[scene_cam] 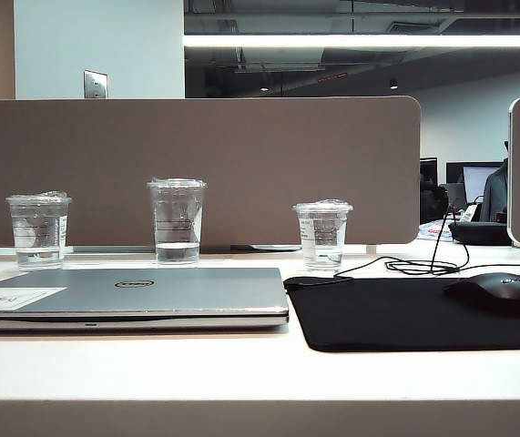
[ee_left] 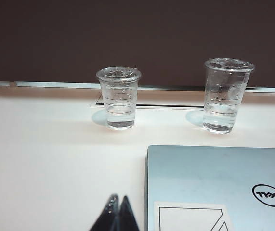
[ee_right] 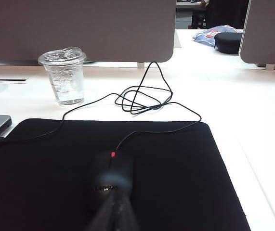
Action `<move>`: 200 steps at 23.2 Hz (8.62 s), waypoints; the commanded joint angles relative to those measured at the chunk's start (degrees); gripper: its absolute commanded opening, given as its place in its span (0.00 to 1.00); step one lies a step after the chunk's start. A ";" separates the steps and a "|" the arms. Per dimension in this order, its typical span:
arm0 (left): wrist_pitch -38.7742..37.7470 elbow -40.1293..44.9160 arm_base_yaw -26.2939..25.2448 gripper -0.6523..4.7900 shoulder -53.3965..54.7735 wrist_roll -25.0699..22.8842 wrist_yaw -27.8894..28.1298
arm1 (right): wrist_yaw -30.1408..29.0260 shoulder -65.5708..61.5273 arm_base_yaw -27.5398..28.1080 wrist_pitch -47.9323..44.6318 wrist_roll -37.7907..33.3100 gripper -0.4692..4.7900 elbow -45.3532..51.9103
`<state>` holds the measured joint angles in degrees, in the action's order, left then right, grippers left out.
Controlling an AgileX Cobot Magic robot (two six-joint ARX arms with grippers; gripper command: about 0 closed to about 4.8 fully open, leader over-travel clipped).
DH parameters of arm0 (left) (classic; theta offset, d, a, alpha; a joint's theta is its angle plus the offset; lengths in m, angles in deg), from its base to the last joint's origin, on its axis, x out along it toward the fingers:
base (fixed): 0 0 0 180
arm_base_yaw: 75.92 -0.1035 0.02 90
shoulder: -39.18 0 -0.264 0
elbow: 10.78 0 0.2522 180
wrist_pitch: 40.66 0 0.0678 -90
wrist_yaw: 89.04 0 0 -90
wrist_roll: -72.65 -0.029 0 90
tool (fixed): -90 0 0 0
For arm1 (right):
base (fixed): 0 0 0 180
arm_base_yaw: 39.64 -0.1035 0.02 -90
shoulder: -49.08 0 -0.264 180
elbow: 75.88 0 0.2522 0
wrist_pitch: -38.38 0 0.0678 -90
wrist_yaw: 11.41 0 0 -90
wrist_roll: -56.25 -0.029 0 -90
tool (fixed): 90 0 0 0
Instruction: Pick up the coffee cup on the right and place it on the right side of the laptop.
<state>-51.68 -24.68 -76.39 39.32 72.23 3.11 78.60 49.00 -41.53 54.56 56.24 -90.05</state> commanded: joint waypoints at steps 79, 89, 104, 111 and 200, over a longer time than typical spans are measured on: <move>-25.79 -56.48 27.23 0.11 49.96 3.91 -11.39 | -28.65 -127.14 -5.05 -48.87 -1.27 1.00 -75.52; -25.77 -56.46 27.23 0.11 50.45 3.87 -10.95 | -28.76 -134.94 -5.07 -44.65 -1.25 1.00 -85.13; -24.70 -56.48 27.26 0.11 53.16 3.87 -11.23 | -30.16 -142.46 -6.29 -40.02 0.50 1.00 -97.90; -24.70 -56.48 27.26 0.11 53.16 3.87 -11.23 | -29.48 -145.85 -7.56 -39.41 1.38 1.00 -102.51; -24.94 -56.46 27.26 0.11 53.16 3.87 -11.19 | -22.21 -105.37 -11.54 -60.98 -3.04 0.48 -38.21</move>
<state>-77.38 -80.92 -49.24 92.55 76.31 -7.88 56.73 -56.50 -52.61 -3.89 53.42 -128.06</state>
